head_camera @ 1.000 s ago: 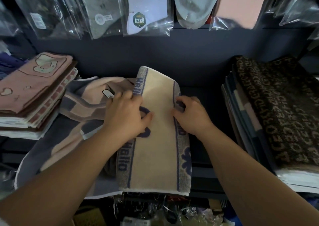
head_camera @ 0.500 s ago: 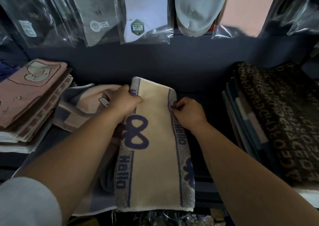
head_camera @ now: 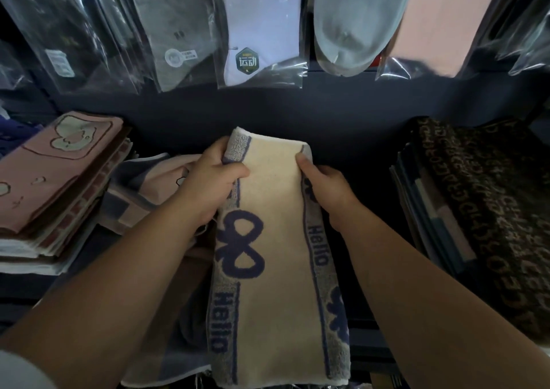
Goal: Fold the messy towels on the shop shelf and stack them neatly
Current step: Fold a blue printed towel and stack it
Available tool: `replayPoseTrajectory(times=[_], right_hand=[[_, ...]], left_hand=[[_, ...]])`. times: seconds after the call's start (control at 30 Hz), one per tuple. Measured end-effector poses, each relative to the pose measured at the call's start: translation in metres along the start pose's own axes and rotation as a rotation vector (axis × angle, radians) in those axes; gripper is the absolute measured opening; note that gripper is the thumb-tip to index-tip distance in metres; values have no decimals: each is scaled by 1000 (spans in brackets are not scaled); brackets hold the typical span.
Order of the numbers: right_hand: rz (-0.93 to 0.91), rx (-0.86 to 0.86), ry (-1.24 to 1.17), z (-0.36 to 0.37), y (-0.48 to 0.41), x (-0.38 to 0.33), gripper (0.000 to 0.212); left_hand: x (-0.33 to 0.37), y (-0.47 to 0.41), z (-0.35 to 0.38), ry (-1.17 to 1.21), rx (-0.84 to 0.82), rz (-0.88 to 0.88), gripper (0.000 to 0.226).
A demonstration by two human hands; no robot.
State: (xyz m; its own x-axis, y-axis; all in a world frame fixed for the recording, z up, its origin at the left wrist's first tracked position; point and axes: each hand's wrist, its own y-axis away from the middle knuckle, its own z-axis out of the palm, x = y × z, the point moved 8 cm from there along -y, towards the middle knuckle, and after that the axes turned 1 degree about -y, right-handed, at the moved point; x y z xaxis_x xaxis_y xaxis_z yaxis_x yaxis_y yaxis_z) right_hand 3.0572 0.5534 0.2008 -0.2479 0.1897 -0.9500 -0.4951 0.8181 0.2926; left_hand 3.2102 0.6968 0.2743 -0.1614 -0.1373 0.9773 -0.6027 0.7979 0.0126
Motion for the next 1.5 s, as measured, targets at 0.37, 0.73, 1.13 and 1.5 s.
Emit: replayPoseTrajectory(times=[0.37, 0.73, 1.13, 1.5], right_hand=[[-316, -91, -286, -16, 68, -38, 19], [-422, -54, -217, -23, 114, -42, 23], [-564, -239, -29, -25, 162, -51, 33], [-513, 77, 156, -76, 184, -21, 29]], left_hand=[[5, 42, -10, 254, 32, -89, 25], [64, 45, -3, -704, -25, 334, 71], [93, 68, 70, -854, -790, 437, 64], [66, 87, 105, -638, -787, 435, 10]])
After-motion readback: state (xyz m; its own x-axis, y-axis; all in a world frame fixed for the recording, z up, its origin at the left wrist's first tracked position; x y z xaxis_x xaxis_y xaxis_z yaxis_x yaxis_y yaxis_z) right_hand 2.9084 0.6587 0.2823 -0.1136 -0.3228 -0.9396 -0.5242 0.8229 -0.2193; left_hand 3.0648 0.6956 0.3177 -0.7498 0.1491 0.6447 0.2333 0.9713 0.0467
